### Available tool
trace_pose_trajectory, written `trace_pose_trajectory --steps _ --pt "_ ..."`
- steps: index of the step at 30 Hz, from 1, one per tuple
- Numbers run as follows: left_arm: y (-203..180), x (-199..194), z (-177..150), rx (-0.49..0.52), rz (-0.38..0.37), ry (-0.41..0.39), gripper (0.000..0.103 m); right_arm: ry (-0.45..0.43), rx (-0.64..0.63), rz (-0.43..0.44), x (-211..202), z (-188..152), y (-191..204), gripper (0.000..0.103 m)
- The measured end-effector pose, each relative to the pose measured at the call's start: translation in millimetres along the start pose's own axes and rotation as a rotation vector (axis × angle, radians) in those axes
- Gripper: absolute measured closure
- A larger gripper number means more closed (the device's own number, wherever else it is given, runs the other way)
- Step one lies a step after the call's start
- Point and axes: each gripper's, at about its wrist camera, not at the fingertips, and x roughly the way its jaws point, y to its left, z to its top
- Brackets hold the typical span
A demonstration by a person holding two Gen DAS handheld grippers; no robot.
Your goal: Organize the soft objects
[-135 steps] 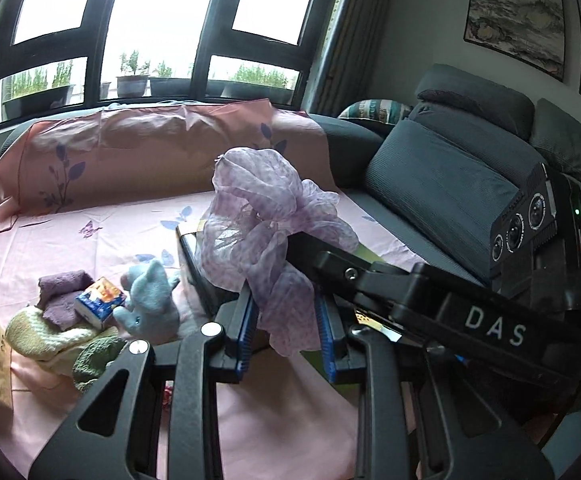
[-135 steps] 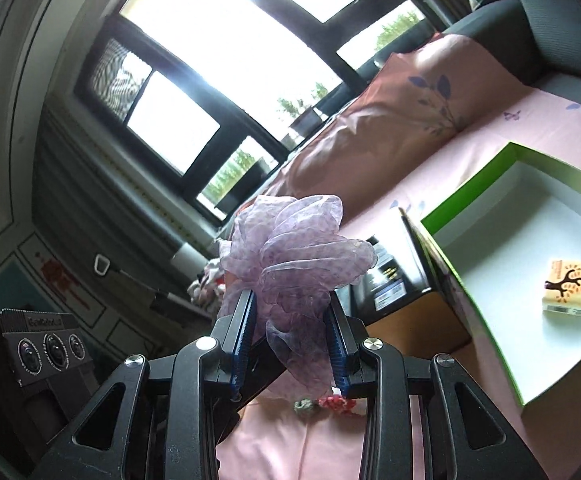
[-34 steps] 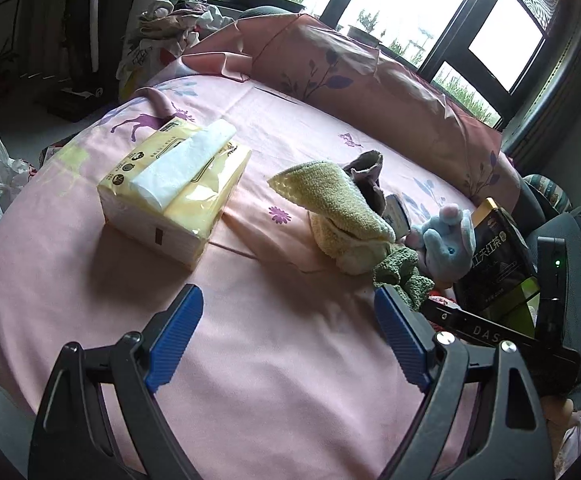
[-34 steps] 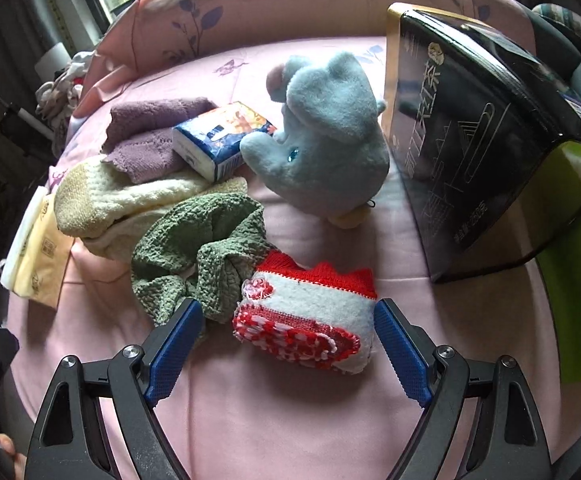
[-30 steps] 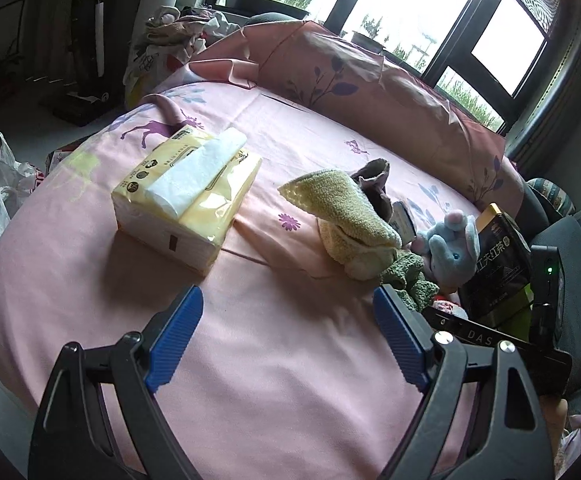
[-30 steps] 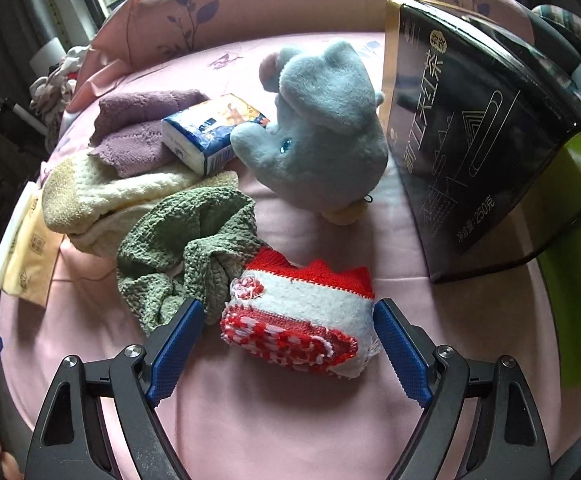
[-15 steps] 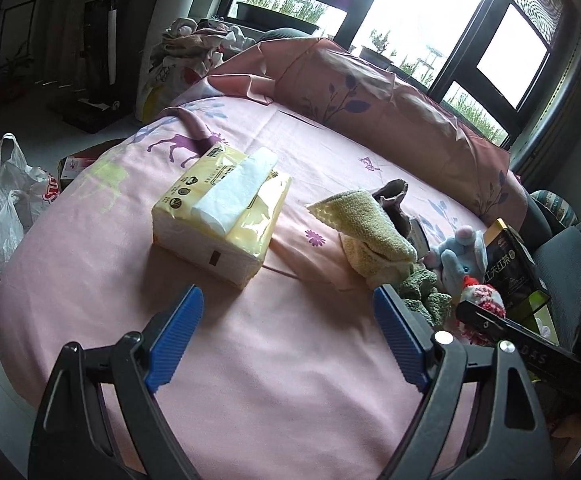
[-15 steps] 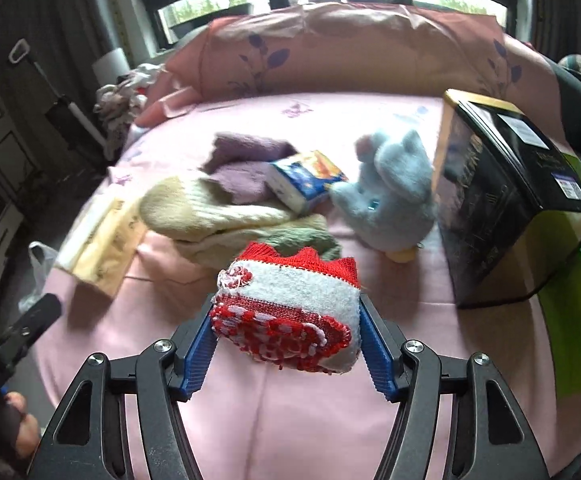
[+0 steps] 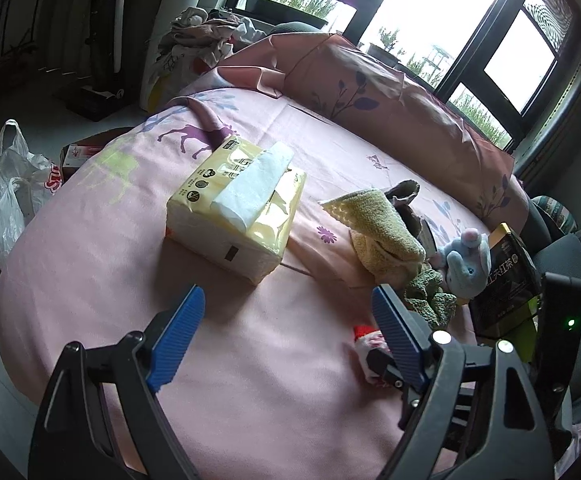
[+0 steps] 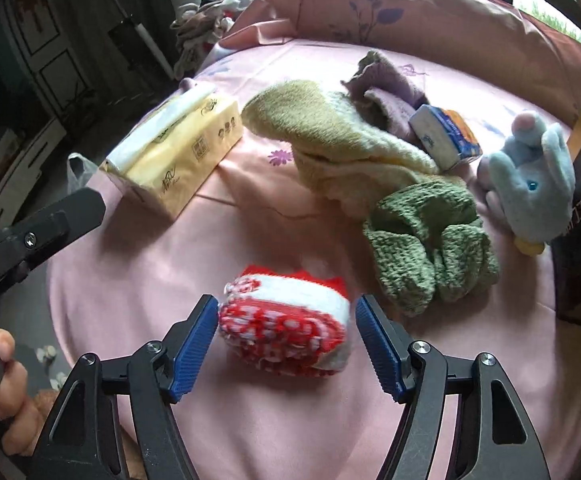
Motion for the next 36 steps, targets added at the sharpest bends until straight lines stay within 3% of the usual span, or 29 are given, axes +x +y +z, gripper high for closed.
trace_pose_trajectory --steps 2,6,12,13,14,15,17,31,36 --pt "1 1 0 0.0 -0.003 0.009 0.02 -0.049 0.021 0.006 -15 2 -9 0.017" --pt "4 4 -1 -0.021 -0.015 0.035 0.022 -0.097 0.112 0.055 -38 4 -35 0.017" --pt "-11 17 -8 0.024 -0.113 0.138 0.024 -0.085 0.282 0.236 -38 4 -64 0.017" --pt "-16 19 -10 0.04 -0.13 0.155 0.025 -0.076 0.298 0.255 -35 4 -64 0.018" --pt "-22 21 -12 0.06 -0.141 0.172 0.025 -0.069 0.309 0.267 -32 3 -64 0.028" --pt "-27 24 -15 0.075 -0.147 0.185 0.026 -0.059 0.315 0.274 -28 3 -62 0.044" --pt "-36 30 -21 0.098 -0.139 0.217 0.026 -0.035 0.333 0.276 -21 2 -62 0.052" --pt "-69 63 -45 0.158 -0.14 0.366 0.031 0.099 0.368 0.288 21 -2 -61 0.051" --pt "-73 68 -46 0.156 -0.119 0.368 0.046 0.115 0.364 0.324 31 -2 -58 0.052"
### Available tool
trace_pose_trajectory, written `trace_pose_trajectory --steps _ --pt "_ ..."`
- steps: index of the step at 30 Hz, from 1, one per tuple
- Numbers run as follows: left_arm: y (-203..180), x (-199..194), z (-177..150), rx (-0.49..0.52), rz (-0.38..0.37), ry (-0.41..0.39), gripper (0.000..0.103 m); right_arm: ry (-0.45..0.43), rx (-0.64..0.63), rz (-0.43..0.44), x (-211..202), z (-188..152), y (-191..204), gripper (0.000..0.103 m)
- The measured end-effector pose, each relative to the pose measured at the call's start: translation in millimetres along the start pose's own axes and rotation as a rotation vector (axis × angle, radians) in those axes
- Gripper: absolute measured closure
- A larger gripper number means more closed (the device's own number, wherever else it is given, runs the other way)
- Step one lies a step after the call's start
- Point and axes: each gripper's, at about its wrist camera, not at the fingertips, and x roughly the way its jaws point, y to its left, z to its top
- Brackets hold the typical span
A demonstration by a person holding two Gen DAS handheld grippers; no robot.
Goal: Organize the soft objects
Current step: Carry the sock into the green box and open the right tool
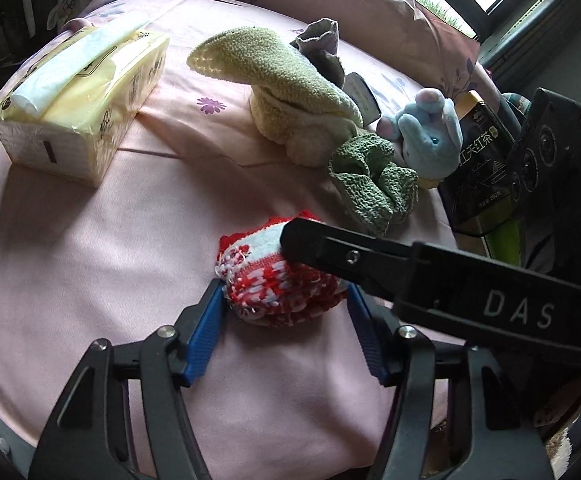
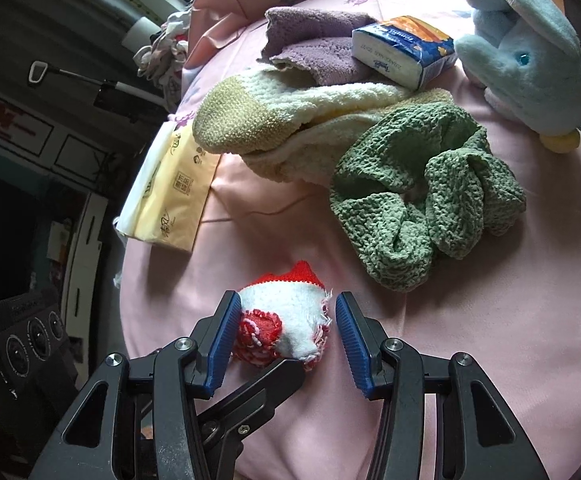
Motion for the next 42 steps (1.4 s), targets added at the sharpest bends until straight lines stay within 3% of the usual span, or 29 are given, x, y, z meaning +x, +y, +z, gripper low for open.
trace_pose_trajectory --steps 2,14,23,29,42 --pt "-1 -2 -1 0.003 0.017 -0.007 0.048 0.0 -0.013 0.011 1 -2 3 0.058" --pt "-24 -58 -7 0.067 -0.03 -0.183 0.048 -0.187 -0.126 0.022 -59 -13 40 0.059" --pt "-64 -101 -8 0.158 -0.015 -0.313 0.048 -0.343 -0.188 0.049 -114 -23 61 0.059" --pt "-94 -116 -12 0.212 -0.012 -0.372 0.048 -0.422 -0.195 0.06 -147 -27 55 0.059" --pt "-168 -112 -10 0.362 -0.048 -0.411 0.048 -0.595 -0.164 0.021 -216 -39 14 0.058"
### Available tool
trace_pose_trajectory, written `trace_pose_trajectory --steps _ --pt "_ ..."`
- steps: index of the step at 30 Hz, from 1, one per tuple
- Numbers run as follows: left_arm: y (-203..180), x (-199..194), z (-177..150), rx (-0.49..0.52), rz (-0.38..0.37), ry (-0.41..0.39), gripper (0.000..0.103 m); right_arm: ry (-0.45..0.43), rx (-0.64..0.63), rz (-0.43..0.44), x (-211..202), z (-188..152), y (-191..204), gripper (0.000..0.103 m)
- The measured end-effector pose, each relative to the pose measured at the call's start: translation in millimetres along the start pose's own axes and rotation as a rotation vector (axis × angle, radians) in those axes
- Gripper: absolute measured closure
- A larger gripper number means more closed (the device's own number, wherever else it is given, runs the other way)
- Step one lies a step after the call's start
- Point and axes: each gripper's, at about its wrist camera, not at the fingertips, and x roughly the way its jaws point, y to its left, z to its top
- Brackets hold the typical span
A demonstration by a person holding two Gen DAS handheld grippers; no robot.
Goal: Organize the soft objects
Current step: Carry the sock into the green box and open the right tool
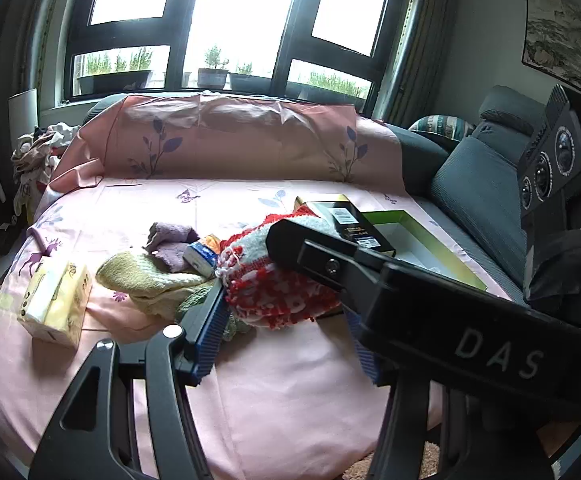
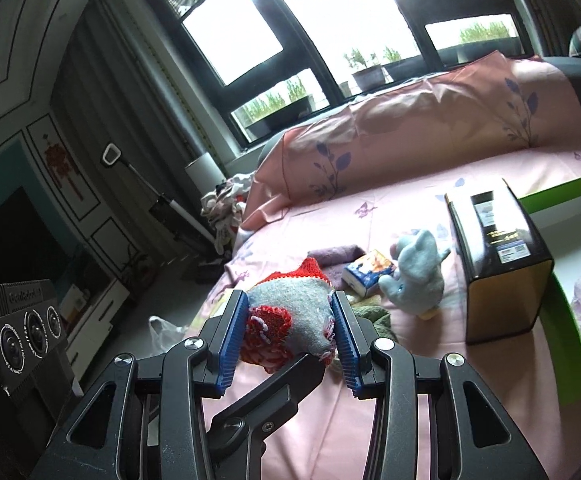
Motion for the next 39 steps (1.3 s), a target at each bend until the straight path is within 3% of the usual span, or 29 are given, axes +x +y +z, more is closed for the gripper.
trace_pose_trajectory --steps 16,39 --pt "-70 38 12 0.116 -0.113 0.011 0.048 -0.14 0.104 -0.122 -50 10 -59 0.058" --pt "-156 156 12 0.249 -0.331 0.195 0.048 -0.221 0.411 -0.332 -78 0 -193 0.058"
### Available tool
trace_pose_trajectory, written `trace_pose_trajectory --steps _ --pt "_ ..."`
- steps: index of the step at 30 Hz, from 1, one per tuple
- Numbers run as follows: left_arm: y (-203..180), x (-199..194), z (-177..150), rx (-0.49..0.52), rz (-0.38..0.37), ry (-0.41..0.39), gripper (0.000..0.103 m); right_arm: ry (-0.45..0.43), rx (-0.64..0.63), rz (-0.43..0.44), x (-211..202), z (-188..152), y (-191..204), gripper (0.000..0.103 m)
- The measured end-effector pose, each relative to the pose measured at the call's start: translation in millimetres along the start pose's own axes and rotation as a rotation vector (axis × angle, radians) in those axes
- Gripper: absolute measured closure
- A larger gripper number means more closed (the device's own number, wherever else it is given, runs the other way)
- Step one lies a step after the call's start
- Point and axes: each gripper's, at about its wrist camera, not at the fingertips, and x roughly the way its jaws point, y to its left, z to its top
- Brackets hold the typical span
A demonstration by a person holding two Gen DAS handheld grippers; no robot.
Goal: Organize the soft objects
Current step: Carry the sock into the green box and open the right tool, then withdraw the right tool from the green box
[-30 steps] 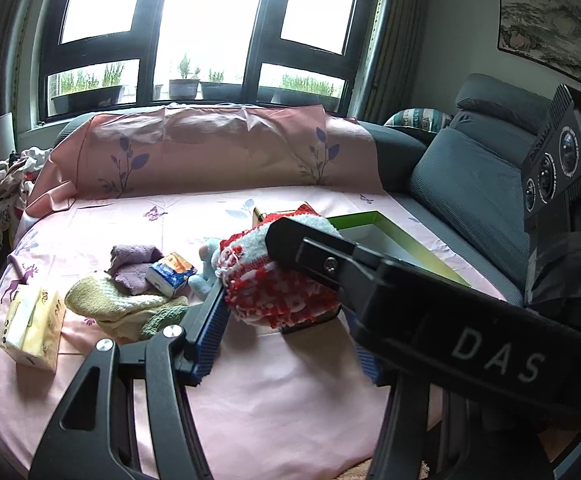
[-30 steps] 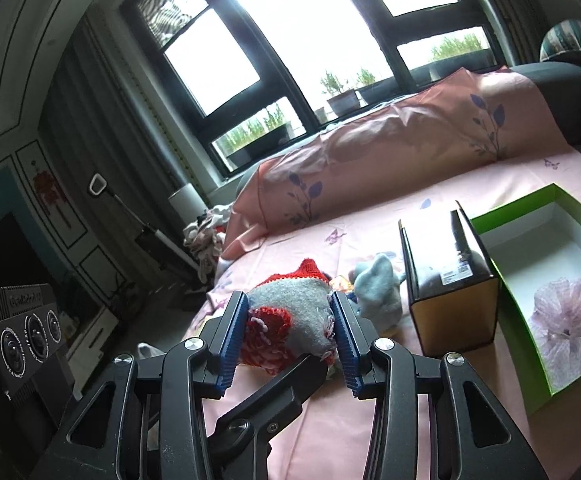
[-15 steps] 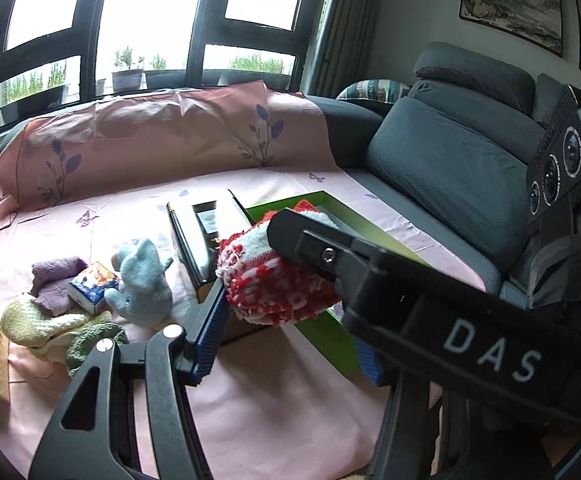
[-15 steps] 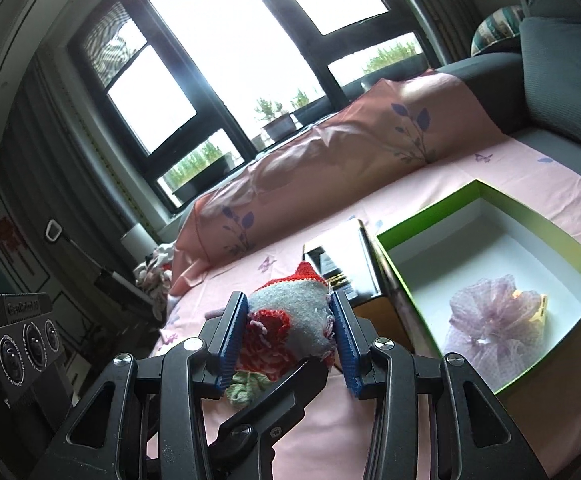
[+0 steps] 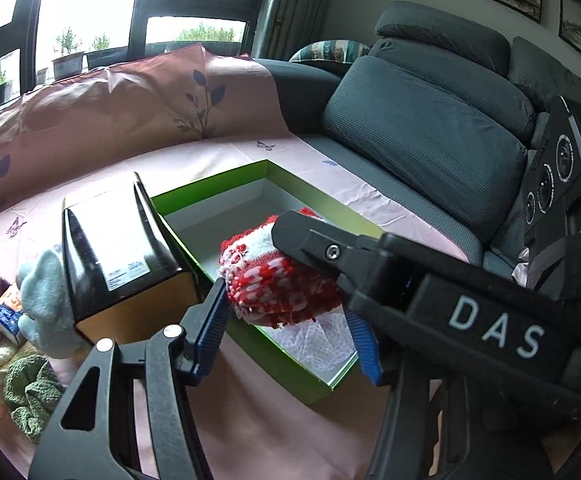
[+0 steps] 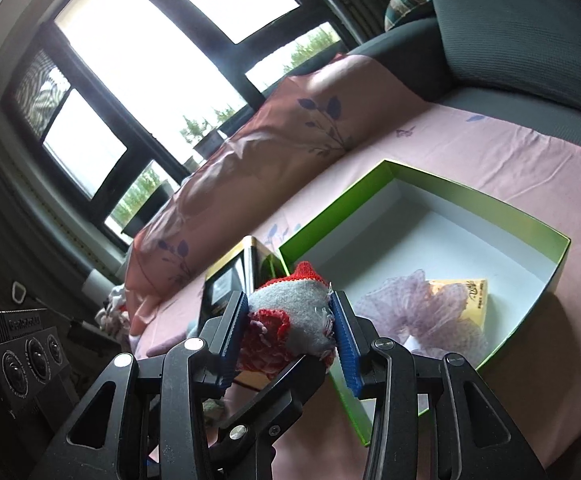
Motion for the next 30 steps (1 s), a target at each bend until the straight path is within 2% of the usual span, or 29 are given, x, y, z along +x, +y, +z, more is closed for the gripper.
trace_pose_trajectory --steps 9,17,22,25,26,29,30 --pt "-17 43 10 0.049 -0.042 0.064 0.049 -0.028 0.128 -0.059 7 10 -40 0.058" --pt "-24 75 5 0.022 -0.072 0.137 0.051 -0.023 0.214 -0.144 14 10 -71 0.058" --pt "-26 69 3 0.036 -0.042 0.103 0.049 -0.034 0.208 -0.179 10 10 -70 0.058" --pt "-19 55 -1 0.005 -0.069 0.075 0.048 -0.048 0.197 -0.183 6 10 -67 0.058" --pt "-16 50 -1 -0.013 -0.082 0.063 0.045 -0.058 0.198 -0.184 4 9 -67 0.057" --pt "-7 32 -3 -0.05 -0.081 0.031 0.037 -0.083 0.194 -0.195 -2 8 -64 0.036" --pt "-4 25 -3 -0.056 -0.073 0.021 0.036 -0.09 0.188 -0.198 -3 8 -62 0.035"
